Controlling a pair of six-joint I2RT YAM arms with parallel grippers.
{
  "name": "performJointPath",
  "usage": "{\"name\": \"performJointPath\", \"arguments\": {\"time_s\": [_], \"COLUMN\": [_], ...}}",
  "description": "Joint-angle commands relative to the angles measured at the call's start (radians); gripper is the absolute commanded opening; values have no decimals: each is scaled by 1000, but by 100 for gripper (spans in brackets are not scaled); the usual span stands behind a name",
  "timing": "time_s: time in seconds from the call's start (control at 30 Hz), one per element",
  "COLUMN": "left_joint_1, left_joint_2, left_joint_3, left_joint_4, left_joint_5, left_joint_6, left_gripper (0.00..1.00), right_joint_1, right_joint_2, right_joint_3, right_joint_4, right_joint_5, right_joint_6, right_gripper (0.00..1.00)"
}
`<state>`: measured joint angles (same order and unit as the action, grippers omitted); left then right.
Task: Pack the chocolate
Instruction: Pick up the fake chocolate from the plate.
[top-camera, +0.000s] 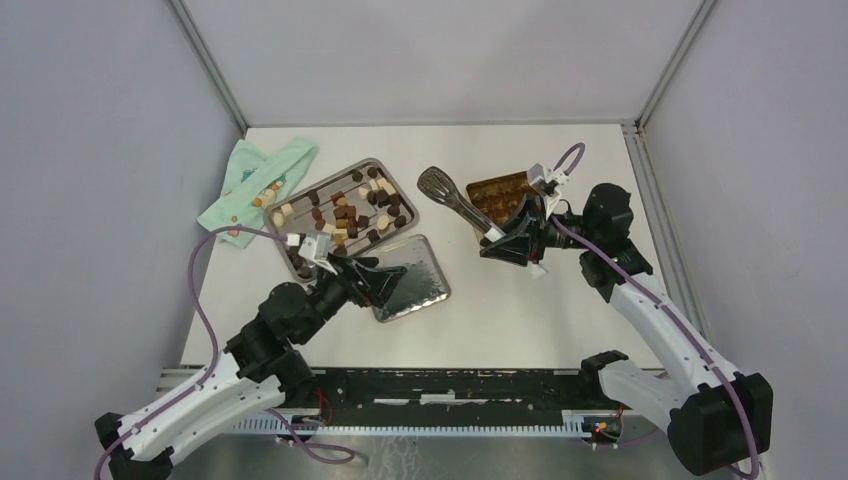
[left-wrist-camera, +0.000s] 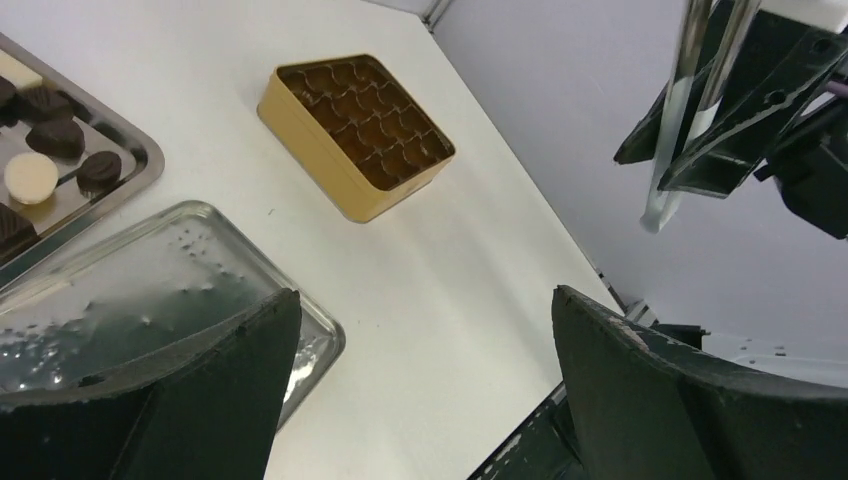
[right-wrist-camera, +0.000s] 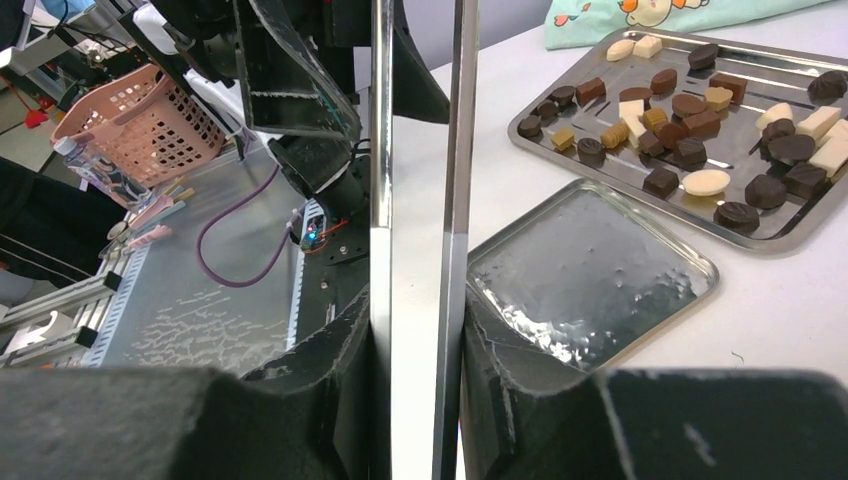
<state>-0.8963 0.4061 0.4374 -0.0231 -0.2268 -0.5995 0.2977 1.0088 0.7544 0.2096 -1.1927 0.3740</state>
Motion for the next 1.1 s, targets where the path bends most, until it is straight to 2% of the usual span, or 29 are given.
{"name": "performJointPath", "arguments": {"time_s": [0.0, 0.1, 0.27, 0.33, 0.43, 0.47, 0.53, 0.63, 0.7, 0.77, 0.83, 0.93, 1.07], "left_joint_1": [-2, -3, -3, -2, -1, -2, -3, -2, -3, -3, -3, -2, -2], "left_joint_2": [39, 95, 205, 233, 249, 246, 235, 218, 212, 211, 221, 248, 296], "left_joint_3": [-17, -18, 30, 34, 22, 17, 4, -8, -2, 35, 95, 185, 272], "left_joint_4": [68, 224, 273, 293, 325, 333, 347, 360, 333, 242, 101, -77, -211], "left_joint_5": [90, 217, 269, 291, 313, 315, 316, 316, 302, 238, 126, -5, -98], "left_joint_6": [30, 34, 56, 48, 28, 23, 11, 1, 9, 41, 86, 144, 171], "left_gripper": [100, 100, 100, 100, 99, 99, 99, 99, 99, 100, 100, 100, 100], "right_joint_1": [-5, -5, -4, -4, -5, -5, -6, -5, -5, -6, -6, -5, -5], "right_joint_2": [-6, -2, 10, 11, 8, 8, 9, 8, 7, 6, 5, 7, 11], "right_joint_3": [-15, -23, -23, -24, -23, -23, -23, -23, -20, -12, 7, 25, 34], "right_joint_4": [94, 132, 148, 151, 148, 146, 142, 141, 134, 99, 21, -49, -85], "right_joint_5": [-15, -21, -27, -27, -19, -17, -16, -17, -15, -2, 19, 44, 67], "right_joint_6": [32, 69, 88, 91, 93, 92, 91, 93, 82, 50, -23, -94, -132], "right_gripper": [37, 47, 49, 41, 8, 4, 3, 10, 21, 33, 40, 46, 47]}}
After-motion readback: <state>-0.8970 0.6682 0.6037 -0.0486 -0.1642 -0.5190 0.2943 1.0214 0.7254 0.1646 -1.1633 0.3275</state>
